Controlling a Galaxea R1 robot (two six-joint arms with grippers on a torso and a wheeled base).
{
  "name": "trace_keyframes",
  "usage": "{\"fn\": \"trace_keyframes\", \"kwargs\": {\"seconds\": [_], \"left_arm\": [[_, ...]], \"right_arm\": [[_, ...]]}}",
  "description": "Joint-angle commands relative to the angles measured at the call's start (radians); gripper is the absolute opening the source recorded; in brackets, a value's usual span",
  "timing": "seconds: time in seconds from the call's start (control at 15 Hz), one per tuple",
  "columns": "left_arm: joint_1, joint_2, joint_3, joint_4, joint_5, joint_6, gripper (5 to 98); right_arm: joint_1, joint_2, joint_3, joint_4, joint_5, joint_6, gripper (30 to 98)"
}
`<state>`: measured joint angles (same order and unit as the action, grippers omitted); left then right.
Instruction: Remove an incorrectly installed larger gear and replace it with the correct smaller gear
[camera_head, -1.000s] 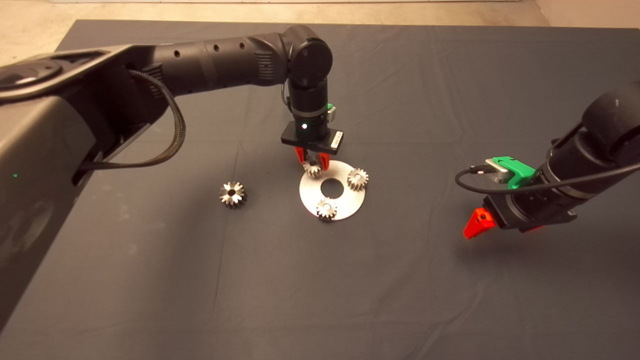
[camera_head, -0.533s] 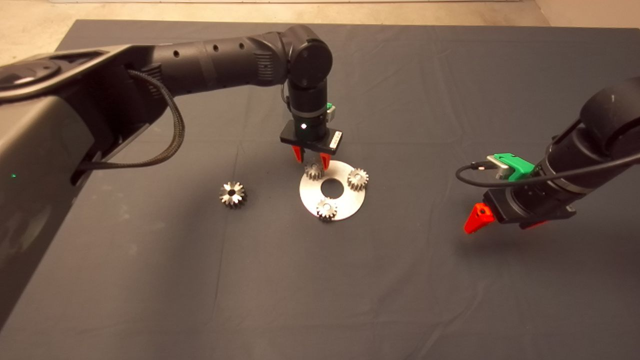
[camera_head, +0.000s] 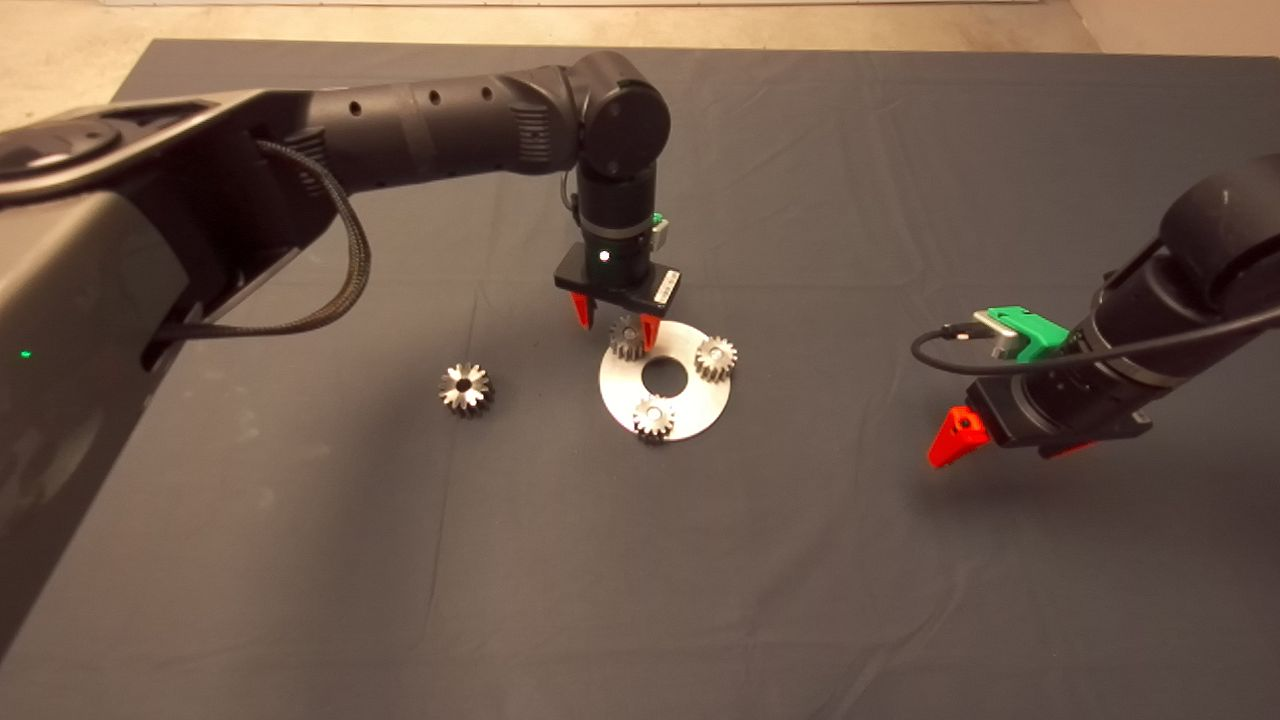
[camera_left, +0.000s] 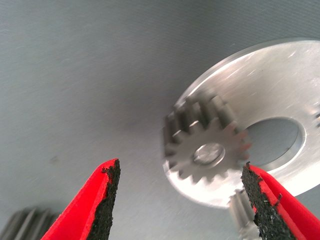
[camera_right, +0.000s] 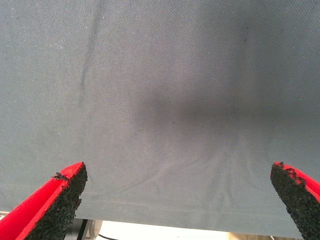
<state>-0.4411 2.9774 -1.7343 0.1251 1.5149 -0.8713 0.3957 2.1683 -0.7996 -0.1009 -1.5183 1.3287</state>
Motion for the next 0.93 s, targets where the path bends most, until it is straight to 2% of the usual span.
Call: {"fn": "trace_keyframes", "kwargs": {"seconds": [0.0, 0.07, 0.13, 0.2, 0.27, 0.33, 0.47, 0.53, 0.73, 0.8, 0.87], "left_arm": [[-0.163, -0.004, -0.005, 0.004, 0.077, 0.002, 59.6], [-0.183, -0.005, 0.0, 0.002, 0.102, 0.0, 61.9], [-0.188, -0.007, 0.0, 0.002, 0.141, -0.002, 64.5], [-0.191, -0.018, 0.006, 0.001, 0.143, -0.006, 64.5], [-0.193, -0.05, 0.04, 0.001, 0.143, -0.036, 64.5], [-0.193, -0.107, 0.106, 0.001, 0.143, -0.08, 64.5], [-0.194, -0.182, 0.24, 0.001, 0.143, -0.14, 66.8], [-0.193, -0.227, 0.328, 0.001, 0.143, -0.192, 68.9], [-0.194, -0.417, 0.668, 0.002, 0.143, -0.351, 74.6], [-0.194, -0.48, 0.759, 0.002, 0.143, -0.406, 74.7], [-0.194, -0.515, 0.819, 0.002, 0.143, -0.437, 74.7]], "right_arm": [[0.023, -0.012, 0.004, 0.015, 0.003, -0.005, 97.1], [0.05, -0.015, 0.005, 0.015, 0.001, -0.006, 97.1], [0.113, -0.018, 0.01, 0.016, 0.0, -0.006, 97.1], [0.16, -0.034, 0.021, 0.018, 0.0, -0.006, 97.1], [0.192, -0.05, 0.027, 0.02, 0.0, -0.008, 97.1], [0.226, -0.055, 0.028, 0.021, -0.002, -0.009, 97.1], [0.269, -0.052, 0.048, 0.021, -0.001, -0.017, 97.1], [0.283, -0.055, 0.052, 0.021, -0.002, -0.017, 97.1], [0.292, -0.064, 0.104, 0.021, 0.0, -0.017, 97.1], [0.298, -0.085, 0.122, 0.021, 0.001, -0.016, 97.1], [0.298, -0.106, 0.149, 0.021, 0.001, -0.014, 97.1]]}}
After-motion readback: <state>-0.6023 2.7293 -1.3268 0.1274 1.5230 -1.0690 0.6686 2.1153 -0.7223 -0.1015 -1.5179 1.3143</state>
